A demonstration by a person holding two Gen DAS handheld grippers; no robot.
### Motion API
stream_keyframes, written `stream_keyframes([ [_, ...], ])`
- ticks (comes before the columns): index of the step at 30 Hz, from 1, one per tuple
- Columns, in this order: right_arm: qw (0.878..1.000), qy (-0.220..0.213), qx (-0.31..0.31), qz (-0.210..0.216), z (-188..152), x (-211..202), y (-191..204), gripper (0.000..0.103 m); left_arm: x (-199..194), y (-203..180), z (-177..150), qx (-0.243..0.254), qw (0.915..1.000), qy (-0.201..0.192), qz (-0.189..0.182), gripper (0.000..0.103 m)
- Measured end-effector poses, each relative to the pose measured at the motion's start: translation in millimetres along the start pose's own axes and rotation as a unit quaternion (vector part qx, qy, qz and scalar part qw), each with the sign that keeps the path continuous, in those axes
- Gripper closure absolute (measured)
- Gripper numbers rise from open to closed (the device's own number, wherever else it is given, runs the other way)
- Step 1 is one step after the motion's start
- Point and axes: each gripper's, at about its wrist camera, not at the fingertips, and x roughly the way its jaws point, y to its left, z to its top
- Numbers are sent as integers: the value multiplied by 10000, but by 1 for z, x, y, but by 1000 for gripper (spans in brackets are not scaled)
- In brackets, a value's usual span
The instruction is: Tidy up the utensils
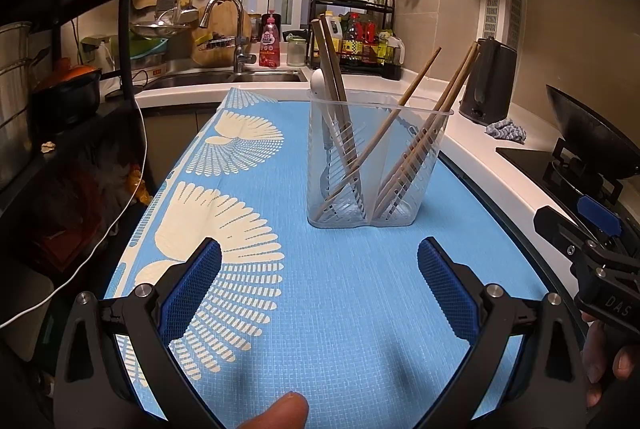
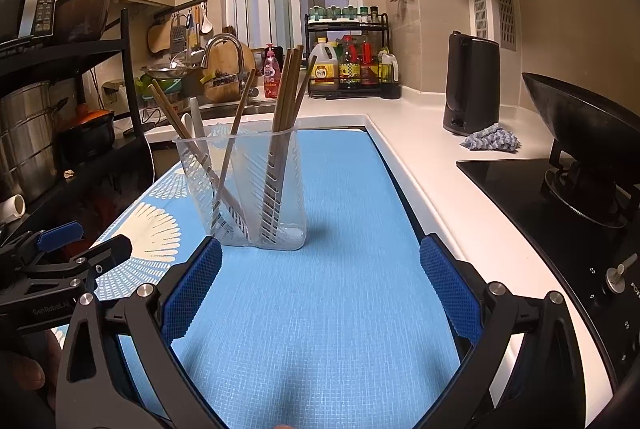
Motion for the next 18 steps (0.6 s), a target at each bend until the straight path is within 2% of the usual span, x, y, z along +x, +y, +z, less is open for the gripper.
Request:
stream_keyframes([
  [18, 10000, 3, -3, 2, 1, 0, 0, 6, -1, -1, 0, -8, 10000, -30, -30, 8],
])
